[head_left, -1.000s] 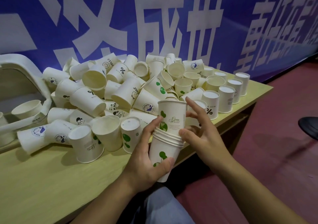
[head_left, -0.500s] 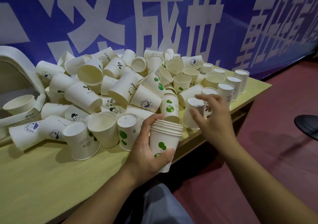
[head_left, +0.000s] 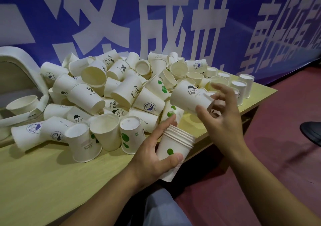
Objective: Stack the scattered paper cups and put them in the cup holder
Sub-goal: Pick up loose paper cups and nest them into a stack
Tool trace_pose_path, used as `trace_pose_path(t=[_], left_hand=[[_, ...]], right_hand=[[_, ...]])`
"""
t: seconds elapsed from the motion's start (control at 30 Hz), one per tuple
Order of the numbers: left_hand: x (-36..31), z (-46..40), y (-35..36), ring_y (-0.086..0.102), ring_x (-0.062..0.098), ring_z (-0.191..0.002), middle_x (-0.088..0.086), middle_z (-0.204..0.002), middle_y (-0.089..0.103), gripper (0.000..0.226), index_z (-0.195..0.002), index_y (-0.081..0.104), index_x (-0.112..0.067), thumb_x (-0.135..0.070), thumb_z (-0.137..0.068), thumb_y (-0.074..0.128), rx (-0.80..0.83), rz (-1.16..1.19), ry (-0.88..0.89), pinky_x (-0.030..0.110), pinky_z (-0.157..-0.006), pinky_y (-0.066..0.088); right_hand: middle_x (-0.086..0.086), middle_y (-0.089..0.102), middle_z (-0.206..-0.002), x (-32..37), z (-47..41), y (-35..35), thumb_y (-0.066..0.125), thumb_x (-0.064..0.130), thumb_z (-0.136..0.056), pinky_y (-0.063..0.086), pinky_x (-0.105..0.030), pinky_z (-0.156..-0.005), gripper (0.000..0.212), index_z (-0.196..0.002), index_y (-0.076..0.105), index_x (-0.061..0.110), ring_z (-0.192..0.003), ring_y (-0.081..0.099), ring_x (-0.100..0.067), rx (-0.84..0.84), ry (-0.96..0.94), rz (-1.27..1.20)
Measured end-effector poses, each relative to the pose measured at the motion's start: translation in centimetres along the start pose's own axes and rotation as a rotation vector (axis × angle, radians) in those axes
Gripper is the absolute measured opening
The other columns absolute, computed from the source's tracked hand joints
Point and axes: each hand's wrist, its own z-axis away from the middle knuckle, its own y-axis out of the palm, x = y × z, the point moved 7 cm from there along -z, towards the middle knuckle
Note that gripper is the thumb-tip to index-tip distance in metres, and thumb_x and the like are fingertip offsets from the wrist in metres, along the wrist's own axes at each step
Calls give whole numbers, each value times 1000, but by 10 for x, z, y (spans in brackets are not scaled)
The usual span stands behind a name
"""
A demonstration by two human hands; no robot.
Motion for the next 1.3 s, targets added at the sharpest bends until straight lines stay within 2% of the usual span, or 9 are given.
trace_pose_path(t=[0.13,0.3,0.53,0.63,0.77,0.87,1.0,1.2,1.3], left_hand=[[-2,-1,1,53,-4,-129,-26,-145,51,101,-155,21,-50,-47,-69,74,-17,-3,18,11,-97,44],[-6,1,-3,54,-3,-128,-17,-148,48,97,-146,19,-66,-51,-69,75,-9,-12,45,14,-96,47],[-4,1,-23,64,6,-112,-10,-138,51,97,-137,9,-74,-50,-67,73,-162,-17,42,22,-89,54],[-2,3,-25,62,11,-117,-7,-140,51,92,-141,18,-65,-49,-68,73,-187,-34,60,29,-95,54],[4,8,-30,66,22,-108,-2,-130,57,86,-141,30,-45,-45,-68,76,-211,-21,70,37,-86,58],[4,13,-35,66,23,-105,-13,-122,59,80,-136,34,-50,-44,-69,76,-229,-34,72,37,-84,59],[3,20,-39,64,20,-112,-15,-128,56,78,-134,33,-57,-44,-69,75,-237,-56,77,35,-88,58],[0,25,-41,62,12,-114,-27,-126,53,79,-133,33,-61,-43,-69,75,-223,-73,89,24,-88,55],[3,26,-41,61,10,-116,-29,-128,53,80,-134,32,-62,-44,-69,75,-202,-79,65,22,-89,54]], right_hand=[[21,49,-100,2,18,24,75,25,-80,54,-18,-71,76,-141,40,52,-90,61,2,238,90,-65],[3,54,-112,-2,16,35,72,39,-73,52,-18,-76,89,-145,25,62,-94,63,2,454,211,-7],[2,73,-96,-2,10,43,62,33,-94,54,-46,-96,20,-103,78,38,-98,66,-20,370,195,-182],[8,74,-91,-3,9,47,59,27,-98,55,-43,-86,25,-87,81,30,-91,65,-15,360,194,-113],[5,70,-99,-23,-12,48,65,35,-93,59,-39,-79,13,-102,73,31,-84,63,-13,235,173,184],[-1,51,-130,-38,-21,66,70,50,-87,53,-33,-90,52,-133,55,33,-107,57,-15,287,124,531],[-8,37,-143,-56,-21,83,73,62,-78,42,-40,-102,87,-148,34,29,-128,46,-27,364,244,605],[-3,35,-143,-72,-20,89,87,30,-74,51,-19,-73,88,-146,37,31,-95,51,-8,376,442,255],[-1,36,-145,-81,-15,87,88,31,-54,63,-39,-75,91,-132,41,45,-108,59,-22,316,470,82]])
